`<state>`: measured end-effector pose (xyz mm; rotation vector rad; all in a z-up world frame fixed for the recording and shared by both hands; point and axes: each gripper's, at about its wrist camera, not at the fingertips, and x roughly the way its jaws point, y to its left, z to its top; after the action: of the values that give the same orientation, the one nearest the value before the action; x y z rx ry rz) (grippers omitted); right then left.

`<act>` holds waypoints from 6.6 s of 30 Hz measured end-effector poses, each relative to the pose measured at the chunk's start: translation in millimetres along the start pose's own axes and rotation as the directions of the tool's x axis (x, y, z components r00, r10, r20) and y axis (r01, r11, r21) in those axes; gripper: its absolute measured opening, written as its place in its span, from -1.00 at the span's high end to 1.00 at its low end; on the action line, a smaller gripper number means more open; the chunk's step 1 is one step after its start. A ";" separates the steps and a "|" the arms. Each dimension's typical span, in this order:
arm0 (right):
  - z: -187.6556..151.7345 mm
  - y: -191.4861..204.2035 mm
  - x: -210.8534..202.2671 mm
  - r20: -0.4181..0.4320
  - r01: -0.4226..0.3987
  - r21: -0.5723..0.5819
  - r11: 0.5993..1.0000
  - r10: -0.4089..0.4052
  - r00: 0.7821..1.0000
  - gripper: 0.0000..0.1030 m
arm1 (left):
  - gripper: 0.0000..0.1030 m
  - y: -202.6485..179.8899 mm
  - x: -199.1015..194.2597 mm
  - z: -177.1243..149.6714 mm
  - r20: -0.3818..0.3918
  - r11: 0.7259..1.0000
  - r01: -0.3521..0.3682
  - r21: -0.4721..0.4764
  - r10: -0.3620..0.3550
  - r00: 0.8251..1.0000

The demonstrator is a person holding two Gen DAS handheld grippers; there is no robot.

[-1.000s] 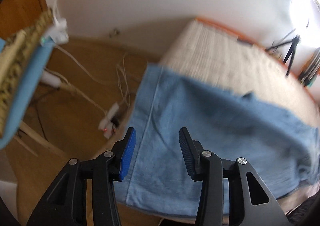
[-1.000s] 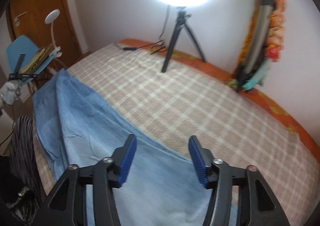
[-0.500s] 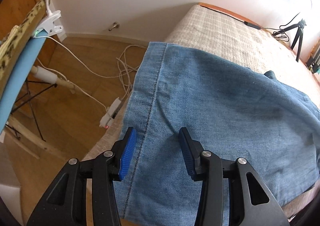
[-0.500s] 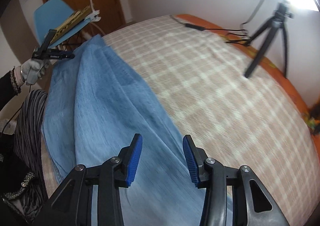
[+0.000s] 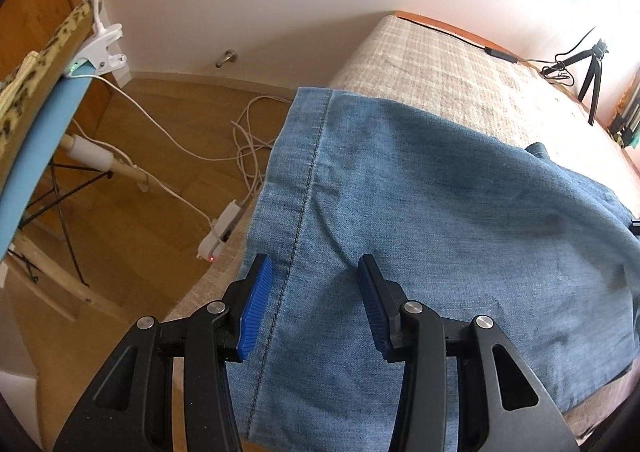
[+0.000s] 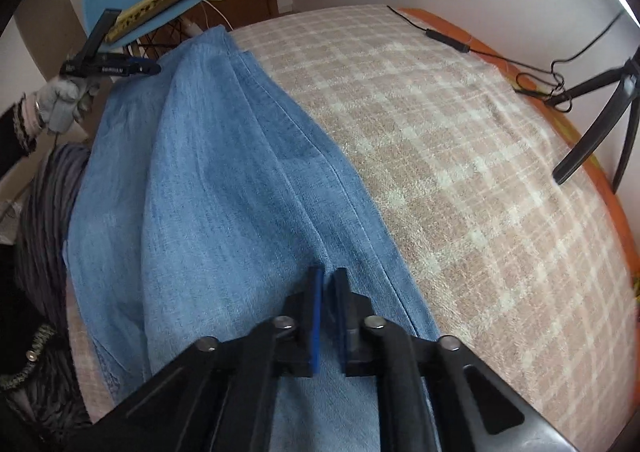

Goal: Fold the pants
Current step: 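Move both open grippers along the jeans to the leg hems, then grasp the jeans leg hem edge with the left gripper, then grasp the hem with the right gripper while the left gripper holds it, then lift the hem with both grippers and fold it over toward the waistband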

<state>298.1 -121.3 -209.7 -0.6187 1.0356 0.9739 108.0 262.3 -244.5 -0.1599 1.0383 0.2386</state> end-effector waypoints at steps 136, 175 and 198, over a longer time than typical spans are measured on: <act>228.7 154.6 18.1 0.144 -0.282 0.367 0.886 0.245 0.959 -0.44 | 0.77 55.4 -63.1 -52.8 0.371 0.913 0.342 -0.221 -0.246 0.896; 310.5 186.5 118.0 -0.143 -0.129 0.290 0.948 0.177 0.974 0.88 | 0.77 -34.3 -114.5 -47.4 0.327 0.895 0.343 0.286 -0.428 0.842; 314.6 163.1 -108.1 0.340 -0.229 0.307 0.924 0.119 0.933 0.91 | 0.78 -36.8 -263.8 21.7 0.505 0.844 0.434 0.317 -0.537 0.676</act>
<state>266.8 168.4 19.1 -0.0737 0.9520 0.9809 8.0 200.6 -4.6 -0.1887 0.3657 -0.2919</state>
